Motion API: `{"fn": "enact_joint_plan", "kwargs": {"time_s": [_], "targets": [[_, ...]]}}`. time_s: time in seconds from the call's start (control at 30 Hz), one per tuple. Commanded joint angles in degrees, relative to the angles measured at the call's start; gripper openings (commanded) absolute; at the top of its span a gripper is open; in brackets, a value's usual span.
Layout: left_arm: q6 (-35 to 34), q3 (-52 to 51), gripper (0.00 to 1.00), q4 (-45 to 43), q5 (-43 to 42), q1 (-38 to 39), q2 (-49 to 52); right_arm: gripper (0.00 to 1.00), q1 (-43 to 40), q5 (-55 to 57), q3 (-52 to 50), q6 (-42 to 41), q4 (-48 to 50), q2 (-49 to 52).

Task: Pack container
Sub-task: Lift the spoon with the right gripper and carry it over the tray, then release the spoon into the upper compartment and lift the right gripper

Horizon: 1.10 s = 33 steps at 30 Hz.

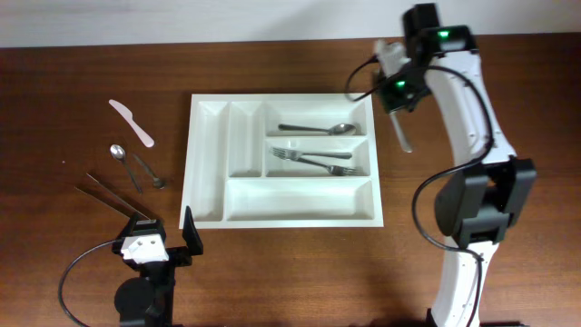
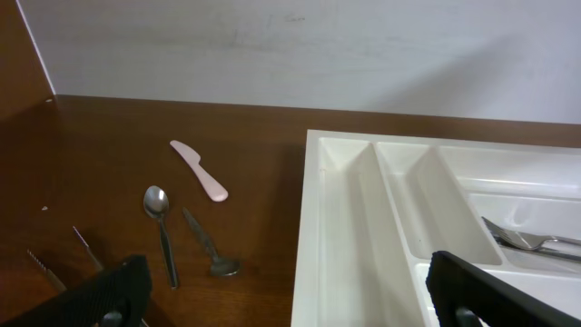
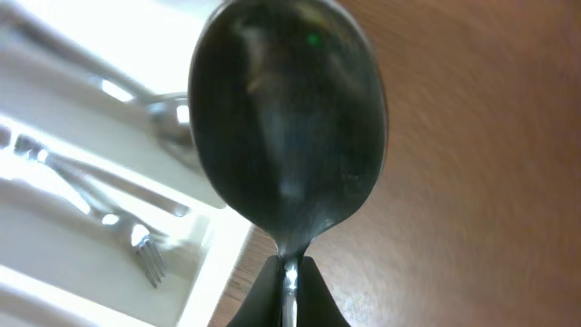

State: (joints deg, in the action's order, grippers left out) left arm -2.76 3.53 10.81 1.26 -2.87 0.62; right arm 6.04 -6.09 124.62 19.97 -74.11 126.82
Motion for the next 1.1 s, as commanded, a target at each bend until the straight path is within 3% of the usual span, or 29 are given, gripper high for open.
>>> {"fn": "enact_joint_plan", "kwargs": {"time_s": [0.0, 0.23, 0.47, 0.9, 0.93, 0.97, 1.07], "targets": [[0.70, -0.44, 0.99, -0.33, -0.46, -0.28, -0.33, 0.04, 5.57, 0.76, 1.14, 9.92, 2.10, 0.24], [0.68, -0.44, 0.99, -0.33, -0.46, -0.28, -0.33, 0.04, 14.47, 3.63, 1.01, 21.68, 7.80, 0.26], [0.70, -0.44, 0.99, -0.33, -0.46, -0.28, -0.33, 0.04, 18.34, 3.56, -2.78, 31.10, 15.54, 0.57], [0.70, -0.44, 0.99, -0.33, -0.46, -0.28, -0.33, 0.04, 18.32, 0.07, -6.71, 32.28, 20.41, 5.77], [0.70, -0.44, 0.99, -0.33, -0.46, -0.28, -0.33, 0.27, 18.32, 0.09, -6.71, 32.09, 21.07, 5.77], [0.70, -0.44, 0.99, -0.33, -0.46, -0.28, -0.33, 0.41, 18.25, 0.22, -6.71, 32.06, 21.24, 5.77], [0.68, -0.44, 0.99, -0.33, -0.46, -0.28, -0.33, 0.54, 18.25, 0.57, -6.71, 31.63, 21.24, 5.77]]}}
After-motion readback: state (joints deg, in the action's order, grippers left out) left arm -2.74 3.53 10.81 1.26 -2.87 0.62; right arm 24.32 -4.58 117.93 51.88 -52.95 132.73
